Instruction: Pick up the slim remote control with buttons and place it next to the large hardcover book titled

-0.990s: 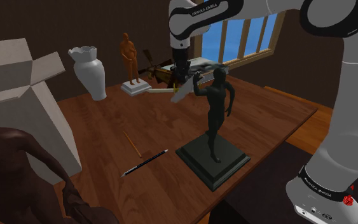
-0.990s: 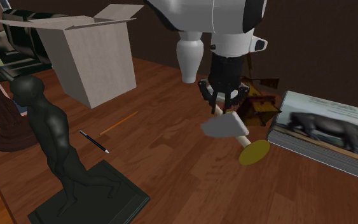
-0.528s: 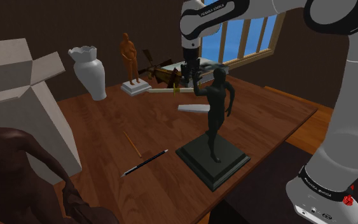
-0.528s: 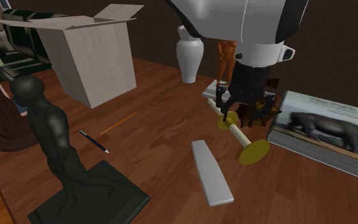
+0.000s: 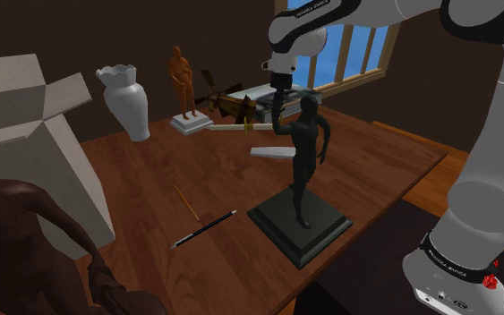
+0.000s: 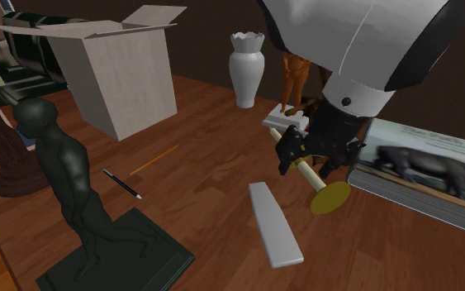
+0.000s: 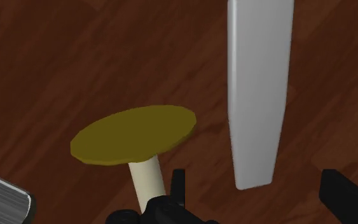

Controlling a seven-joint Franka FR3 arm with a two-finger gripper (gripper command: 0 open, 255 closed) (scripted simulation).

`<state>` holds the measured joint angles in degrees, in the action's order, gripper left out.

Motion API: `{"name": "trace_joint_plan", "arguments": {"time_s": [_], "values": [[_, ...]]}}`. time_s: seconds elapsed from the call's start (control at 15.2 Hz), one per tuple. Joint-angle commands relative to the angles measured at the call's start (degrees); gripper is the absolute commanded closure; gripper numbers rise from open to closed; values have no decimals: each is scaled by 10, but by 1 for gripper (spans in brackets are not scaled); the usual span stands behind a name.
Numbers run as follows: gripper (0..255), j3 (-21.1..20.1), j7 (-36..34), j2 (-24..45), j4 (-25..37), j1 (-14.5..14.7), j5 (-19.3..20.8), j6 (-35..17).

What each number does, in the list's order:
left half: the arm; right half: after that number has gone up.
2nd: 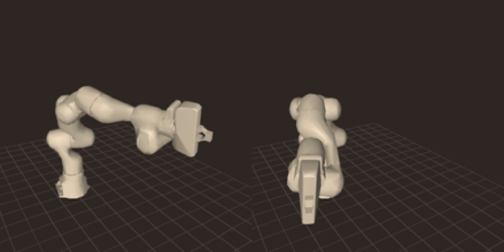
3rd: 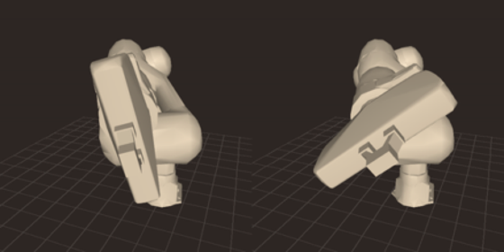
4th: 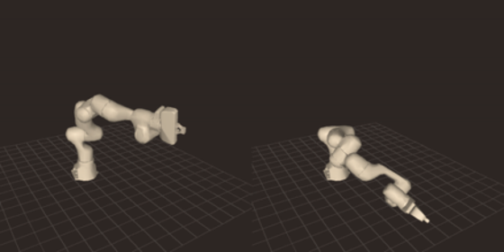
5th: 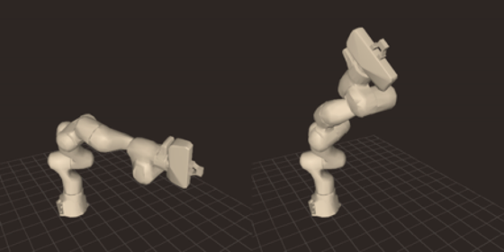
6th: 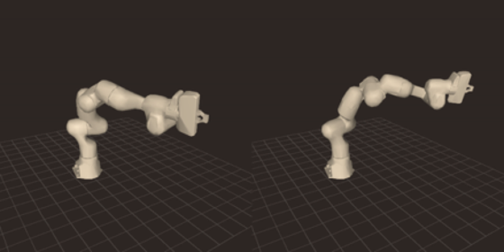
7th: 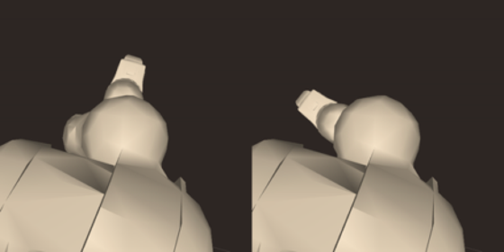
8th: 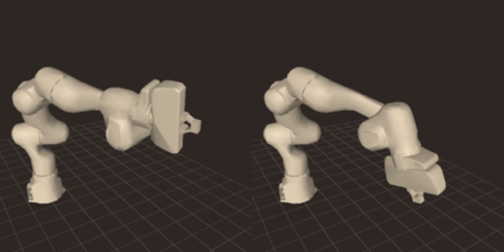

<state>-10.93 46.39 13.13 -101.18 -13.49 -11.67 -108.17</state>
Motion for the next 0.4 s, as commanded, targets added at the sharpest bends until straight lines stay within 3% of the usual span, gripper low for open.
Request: {"name": "trace_joint_plan", "arguments": {"time_s": [0.0,0.33], "values": [[0,-4,48,38,-26,-6,-11,52],[0,-9,50,41,-60,-3,-14,14]]}}
